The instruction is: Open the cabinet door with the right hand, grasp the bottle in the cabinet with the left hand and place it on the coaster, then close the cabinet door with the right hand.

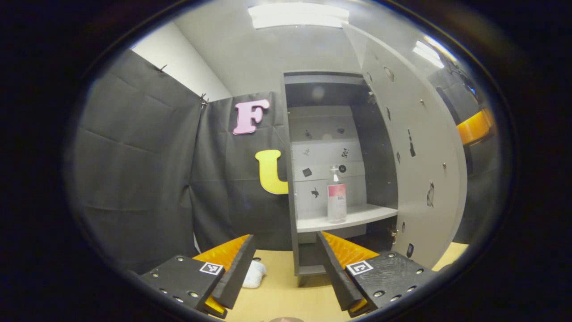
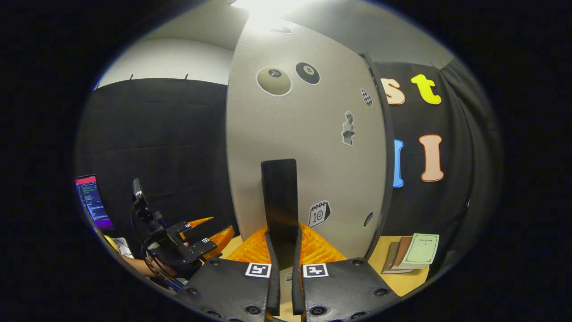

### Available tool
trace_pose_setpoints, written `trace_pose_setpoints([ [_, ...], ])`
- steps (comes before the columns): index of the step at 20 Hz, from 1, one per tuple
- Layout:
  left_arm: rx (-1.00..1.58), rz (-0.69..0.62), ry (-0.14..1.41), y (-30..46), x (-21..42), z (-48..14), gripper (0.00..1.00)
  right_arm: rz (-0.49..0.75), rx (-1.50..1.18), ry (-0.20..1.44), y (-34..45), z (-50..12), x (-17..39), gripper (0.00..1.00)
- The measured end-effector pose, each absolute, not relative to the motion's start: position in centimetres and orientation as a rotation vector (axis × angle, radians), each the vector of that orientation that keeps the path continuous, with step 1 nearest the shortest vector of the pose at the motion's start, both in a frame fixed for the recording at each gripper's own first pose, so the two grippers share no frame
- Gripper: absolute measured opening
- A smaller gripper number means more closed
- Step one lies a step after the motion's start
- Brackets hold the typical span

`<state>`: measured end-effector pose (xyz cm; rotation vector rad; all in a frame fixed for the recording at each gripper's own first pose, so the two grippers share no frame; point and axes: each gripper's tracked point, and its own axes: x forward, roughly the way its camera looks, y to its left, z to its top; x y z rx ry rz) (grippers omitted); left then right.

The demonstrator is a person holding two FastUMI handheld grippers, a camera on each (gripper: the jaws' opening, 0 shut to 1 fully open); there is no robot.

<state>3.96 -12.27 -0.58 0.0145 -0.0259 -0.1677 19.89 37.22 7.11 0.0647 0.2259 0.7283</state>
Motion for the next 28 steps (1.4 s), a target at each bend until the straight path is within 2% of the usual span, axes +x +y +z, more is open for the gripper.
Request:
trace_pose_setpoints([
  [13,0.049,-0.189,0.0,-15.5,0.3,-0.7,0.83,0.552,0.023,0.157,34.7,6.6,20.1,0.11],
  [17,0.044,-0.184,-0.004,-15.9,-0.8,-0.5,0.84,0.456,-0.003,0.138,32.7,6.6,20.9,0.09],
  [21,0.028,-0.183,-0.005,-16.1,-1.4,0.0,0.83,0.331,0.008,0.128,29.3,6.7,21.6,0.11],
  [24,0.027,-0.198,-0.009,-16.8,-0.4,0.4,0.83,0.406,0.138,0.13,29.1,7.5,20.8,0.11],
  [25,0.025,-0.21,-0.011,-17.5,0.0,0.8,0.83,0.428,0.168,0.139,29.0,7.3,20.1,0.13],
  [27,0.03,-0.244,-0.021,-18.7,1.3,1.3,0.86,0.395,0.173,0.136,27.8,7.0,19.5,0.13],
  [28,0.032,-0.266,-0.028,-19.6,2.0,1.7,0.84,0.394,0.168,0.135,27.3,6.9,19.2,0.16],
])
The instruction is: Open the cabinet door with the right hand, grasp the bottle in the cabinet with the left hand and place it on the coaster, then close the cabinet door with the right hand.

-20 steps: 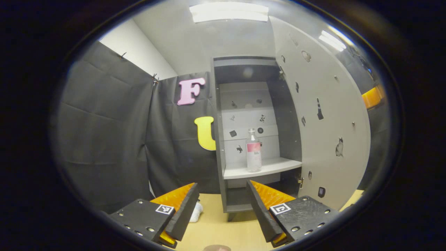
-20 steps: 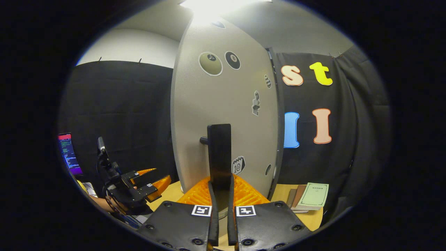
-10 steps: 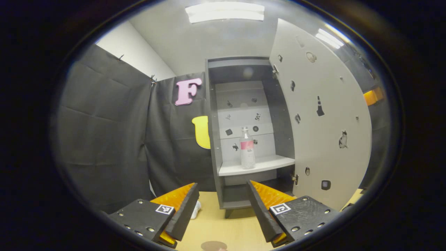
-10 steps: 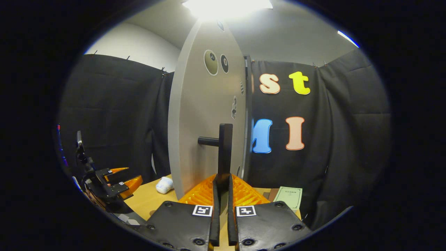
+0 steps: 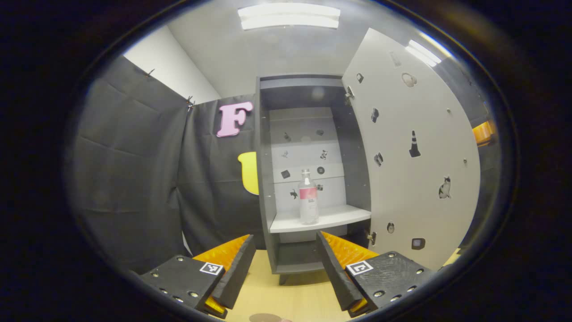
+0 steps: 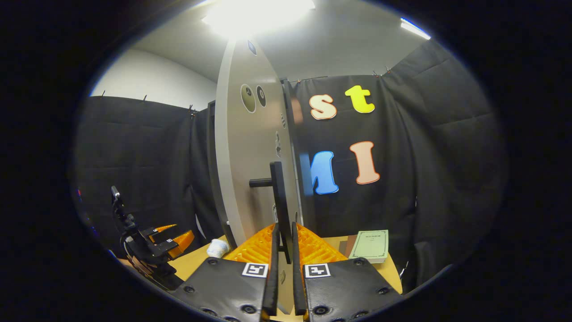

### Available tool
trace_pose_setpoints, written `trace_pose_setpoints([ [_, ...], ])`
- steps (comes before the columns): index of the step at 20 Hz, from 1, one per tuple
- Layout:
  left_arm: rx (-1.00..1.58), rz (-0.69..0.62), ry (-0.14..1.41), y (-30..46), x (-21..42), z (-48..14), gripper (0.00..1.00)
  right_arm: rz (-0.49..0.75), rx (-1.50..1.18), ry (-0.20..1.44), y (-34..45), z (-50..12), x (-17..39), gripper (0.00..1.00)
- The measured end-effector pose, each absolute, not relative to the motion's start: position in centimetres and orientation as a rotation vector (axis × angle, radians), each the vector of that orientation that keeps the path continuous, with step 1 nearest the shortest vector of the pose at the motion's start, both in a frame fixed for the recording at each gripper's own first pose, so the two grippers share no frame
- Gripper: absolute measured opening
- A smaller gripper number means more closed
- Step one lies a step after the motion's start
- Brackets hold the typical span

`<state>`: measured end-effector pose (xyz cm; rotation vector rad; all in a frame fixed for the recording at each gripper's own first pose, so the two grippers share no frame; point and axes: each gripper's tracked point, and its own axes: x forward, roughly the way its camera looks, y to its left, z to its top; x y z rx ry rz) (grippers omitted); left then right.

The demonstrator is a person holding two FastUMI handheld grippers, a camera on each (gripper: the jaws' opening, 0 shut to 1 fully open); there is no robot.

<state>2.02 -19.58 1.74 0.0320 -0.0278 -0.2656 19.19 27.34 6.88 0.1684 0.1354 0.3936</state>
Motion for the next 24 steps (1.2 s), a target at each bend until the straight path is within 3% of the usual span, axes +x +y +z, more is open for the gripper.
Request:
trace_pose_setpoints([
  [5,-0.024,-0.37,-0.046,-23.6,6.6,3.4,0.83,0.174,0.119,0.104,21.1,7.4,20.0,0.23],
  [8,-0.079,-0.421,-0.044,-25.5,9.6,4.4,0.83,0.062,0.089,0.086,18.1,7.1,20.1,0.98],
  [15,-0.094,-0.481,-0.005,-28.4,17.4,3.7,0.83,-0.121,0.116,0.108,14.3,5.0,21.4,0.98],
  [23,-0.071,-0.476,0.054,-30.0,25.6,0.2,0.82,-0.241,0.14,0.181,12.6,2.0,23.2,0.98],
  [24,-0.062,-0.471,0.054,-30.1,26.4,-0.1,0.83,-0.251,0.141,0.187,12.5,1.9,23.4,0.92],
])
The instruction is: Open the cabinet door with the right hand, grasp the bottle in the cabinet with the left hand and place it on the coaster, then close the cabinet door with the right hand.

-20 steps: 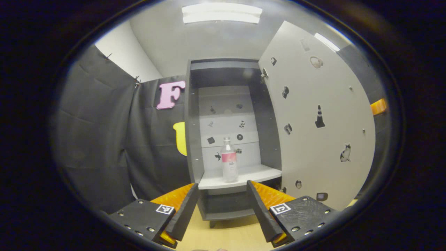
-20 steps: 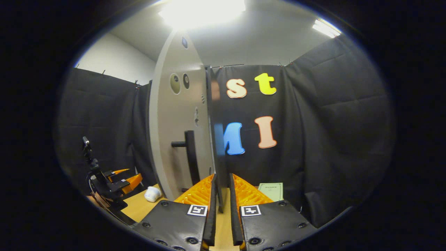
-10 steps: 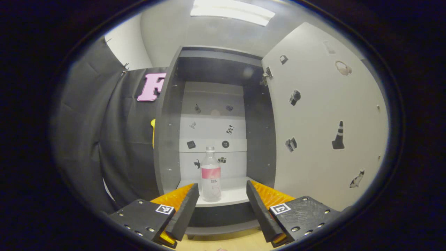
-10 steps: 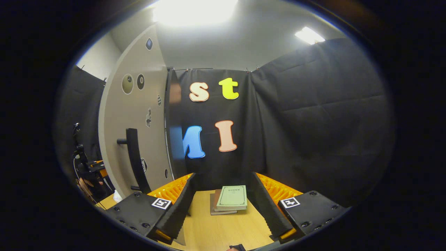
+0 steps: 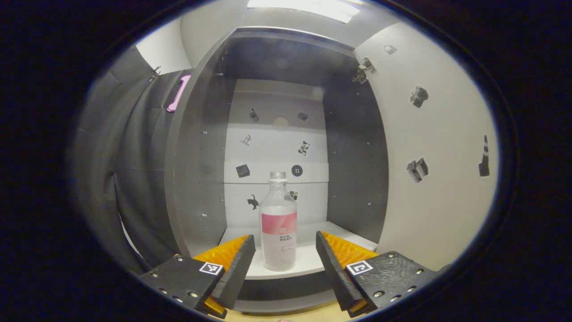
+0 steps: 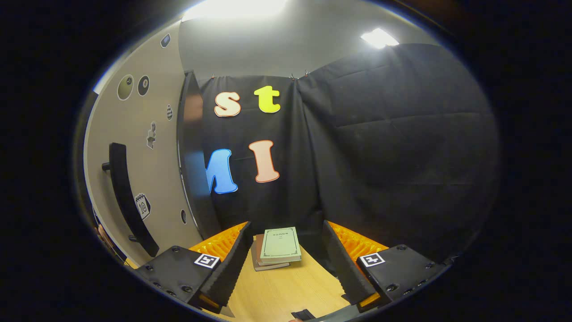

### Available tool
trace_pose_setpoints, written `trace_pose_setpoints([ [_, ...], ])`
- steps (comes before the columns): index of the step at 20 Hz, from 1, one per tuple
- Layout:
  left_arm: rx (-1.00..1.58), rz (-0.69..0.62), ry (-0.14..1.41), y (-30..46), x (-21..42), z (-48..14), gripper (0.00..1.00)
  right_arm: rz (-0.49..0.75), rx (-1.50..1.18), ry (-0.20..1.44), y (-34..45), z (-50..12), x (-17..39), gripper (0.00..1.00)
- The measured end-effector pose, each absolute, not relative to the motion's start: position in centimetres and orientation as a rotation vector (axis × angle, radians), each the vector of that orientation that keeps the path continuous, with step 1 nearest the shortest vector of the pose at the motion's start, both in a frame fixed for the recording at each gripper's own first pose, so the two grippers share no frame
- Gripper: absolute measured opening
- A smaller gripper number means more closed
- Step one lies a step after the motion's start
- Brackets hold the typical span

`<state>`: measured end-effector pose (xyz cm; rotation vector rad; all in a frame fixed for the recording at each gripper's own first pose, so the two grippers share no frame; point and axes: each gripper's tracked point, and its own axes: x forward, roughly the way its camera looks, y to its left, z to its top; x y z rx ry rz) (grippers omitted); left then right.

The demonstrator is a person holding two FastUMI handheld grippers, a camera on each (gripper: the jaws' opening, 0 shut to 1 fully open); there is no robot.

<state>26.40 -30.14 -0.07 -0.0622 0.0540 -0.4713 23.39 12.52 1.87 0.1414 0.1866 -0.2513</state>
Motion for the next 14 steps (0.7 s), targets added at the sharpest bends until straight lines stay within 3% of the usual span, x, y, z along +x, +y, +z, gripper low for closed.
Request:
trace_pose_setpoints([
  [2,-0.051,-0.474,0.053,-30.6,27.7,-0.6,0.82,-0.273,0.141,0.199,12.4,1.4,23.9,0.98],
  [4,-0.04,-0.481,0.051,-31.0,28.7,-1.2,0.84,-0.293,0.142,0.212,12.4,0.7,24.1,0.98],
  [5,-0.034,-0.481,0.05,-31.3,29.4,-1.4,0.85,-0.3,0.145,0.22,12.4,0.4,24.2,0.92],
  [7,-0.026,-0.475,0.053,-31.6,30.5,-1.8,0.86,-0.313,0.149,0.232,12.5,0.0,24.5,0.98],
  [8,-0.026,-0.475,0.058,-31.7,31.1,-2.2,0.82,-0.319,0.148,0.238,12.5,-0.3,24.6,0.98],
  [14,-0.008,-0.483,0.082,-32.7,32.9,-3.5,0.84,-0.341,0.152,0.254,12.7,-0.9,24.9,0.98],
])
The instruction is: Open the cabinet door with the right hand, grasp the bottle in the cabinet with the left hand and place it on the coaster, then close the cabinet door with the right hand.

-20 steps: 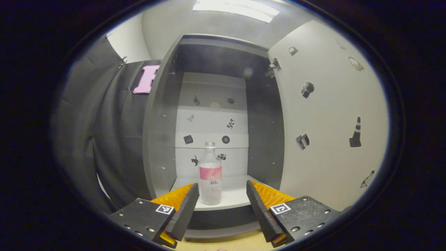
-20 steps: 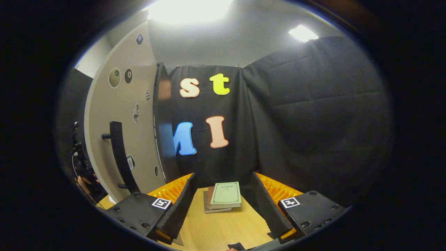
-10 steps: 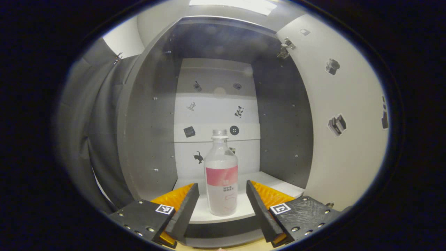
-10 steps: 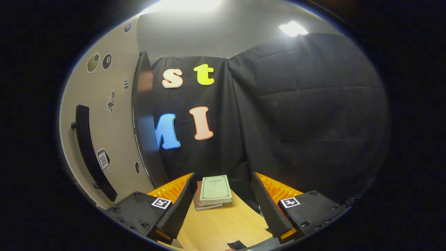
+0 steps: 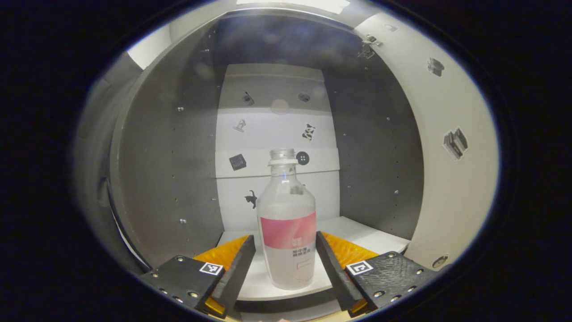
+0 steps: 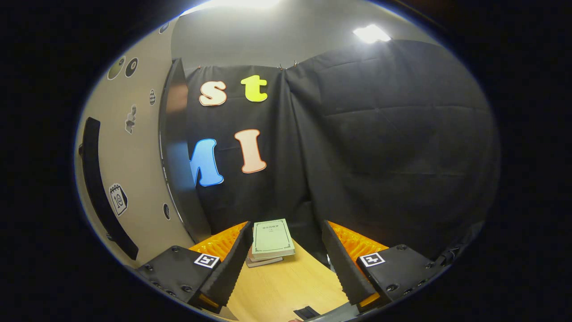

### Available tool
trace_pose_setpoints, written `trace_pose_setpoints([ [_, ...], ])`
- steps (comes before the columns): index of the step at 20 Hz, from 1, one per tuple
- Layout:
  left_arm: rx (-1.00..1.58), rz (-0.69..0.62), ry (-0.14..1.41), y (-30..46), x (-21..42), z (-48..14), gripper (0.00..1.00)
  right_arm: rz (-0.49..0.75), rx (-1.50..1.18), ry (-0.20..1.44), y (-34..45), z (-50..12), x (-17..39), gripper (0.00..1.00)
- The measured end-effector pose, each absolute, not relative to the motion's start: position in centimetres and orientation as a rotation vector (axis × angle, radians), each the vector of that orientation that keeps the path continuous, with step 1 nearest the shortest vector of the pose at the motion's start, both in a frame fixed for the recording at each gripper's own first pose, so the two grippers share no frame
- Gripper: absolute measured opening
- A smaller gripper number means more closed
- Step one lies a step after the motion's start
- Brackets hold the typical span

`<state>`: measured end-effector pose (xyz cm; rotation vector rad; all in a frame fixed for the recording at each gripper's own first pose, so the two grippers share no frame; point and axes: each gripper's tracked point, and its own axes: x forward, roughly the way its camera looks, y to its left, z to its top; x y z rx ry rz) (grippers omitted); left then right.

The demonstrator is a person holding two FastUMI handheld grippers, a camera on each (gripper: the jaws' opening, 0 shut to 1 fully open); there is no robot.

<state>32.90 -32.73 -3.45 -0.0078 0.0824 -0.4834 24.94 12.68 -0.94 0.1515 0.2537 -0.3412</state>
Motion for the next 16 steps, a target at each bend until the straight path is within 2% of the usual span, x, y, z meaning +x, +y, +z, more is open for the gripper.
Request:
trace_pose_setpoints([
  [5,-0.009,-0.48,0.085,-32.7,33.1,-3.5,0.84,-0.337,0.152,0.266,12.9,-1.3,24.9,0.98],
  [7,-0.017,-0.477,0.093,-32.2,32.6,-3.5,0.72,-0.329,0.153,0.265,12.9,-1.2,24.8,0.98],
  [16,-0.04,-0.418,0.047,-27.2,28.0,-1.5,0.72,-0.243,0.166,0.253,13.8,-0.7,25.2,0.98],
])
